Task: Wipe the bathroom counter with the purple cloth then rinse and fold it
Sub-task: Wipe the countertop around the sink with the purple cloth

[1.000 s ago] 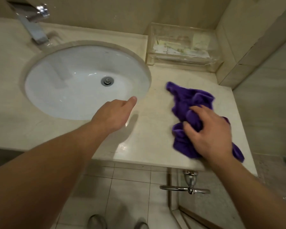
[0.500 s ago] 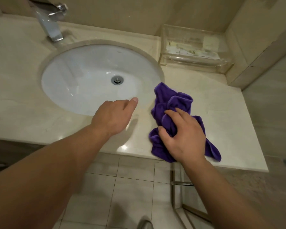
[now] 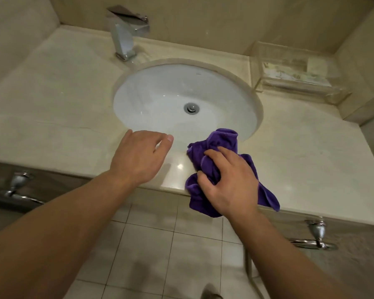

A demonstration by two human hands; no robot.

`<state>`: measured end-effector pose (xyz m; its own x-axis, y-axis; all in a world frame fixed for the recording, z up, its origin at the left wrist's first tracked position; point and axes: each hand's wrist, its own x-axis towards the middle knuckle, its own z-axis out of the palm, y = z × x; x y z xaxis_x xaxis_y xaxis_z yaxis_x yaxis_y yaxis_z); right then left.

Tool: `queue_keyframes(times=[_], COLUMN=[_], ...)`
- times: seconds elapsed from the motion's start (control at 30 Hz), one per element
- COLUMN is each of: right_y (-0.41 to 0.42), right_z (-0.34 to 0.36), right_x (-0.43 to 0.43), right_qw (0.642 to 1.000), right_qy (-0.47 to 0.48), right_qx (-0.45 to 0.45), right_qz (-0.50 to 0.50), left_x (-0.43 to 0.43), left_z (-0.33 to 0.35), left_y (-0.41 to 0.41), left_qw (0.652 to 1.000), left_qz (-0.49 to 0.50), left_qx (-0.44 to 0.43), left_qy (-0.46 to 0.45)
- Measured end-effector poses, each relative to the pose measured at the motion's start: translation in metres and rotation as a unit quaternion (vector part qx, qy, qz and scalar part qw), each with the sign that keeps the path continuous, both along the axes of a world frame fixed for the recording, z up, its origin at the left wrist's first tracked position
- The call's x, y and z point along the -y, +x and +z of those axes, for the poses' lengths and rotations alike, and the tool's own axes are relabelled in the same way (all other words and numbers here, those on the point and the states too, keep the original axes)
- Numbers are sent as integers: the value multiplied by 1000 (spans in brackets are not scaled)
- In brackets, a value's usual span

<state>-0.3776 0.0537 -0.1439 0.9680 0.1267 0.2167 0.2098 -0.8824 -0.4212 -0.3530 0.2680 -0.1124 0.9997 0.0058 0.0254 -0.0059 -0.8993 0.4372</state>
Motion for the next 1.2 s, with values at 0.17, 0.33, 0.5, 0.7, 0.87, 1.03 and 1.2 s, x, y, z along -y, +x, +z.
queue_keyframes(times=[0.17,0.33,0.5,0.7,0.87,1.03,1.2], right_y=[-4,-1,6,10,12,20,33], right_z=[1,0,0,1,1,4,8], right_x=[-61,-139,-195,-228,-239,-253,-272], right_qw=[999,997,993,992,993,994,993], right_qy=[-3,5,-1,-12,-23,-42,-73], right_qx=[2,-1,-16,-19,-29,-33,-40], right_qz=[35,78,120,127,110,98,87], left_x=[-45,-87,-137,-198,-221,-242,-274], left_z=[-11,-13,-22,-25,-18,4,14], left_y=[-14,-20,-24,-19,-15,0,10], left_qw=[999,997,996,988,988,989,985], left_qz=[0,17,52,144,139,128,143], left_qx=[13,28,36,43,33,31,41], left_qy=[52,64,57,41,61,71,89])
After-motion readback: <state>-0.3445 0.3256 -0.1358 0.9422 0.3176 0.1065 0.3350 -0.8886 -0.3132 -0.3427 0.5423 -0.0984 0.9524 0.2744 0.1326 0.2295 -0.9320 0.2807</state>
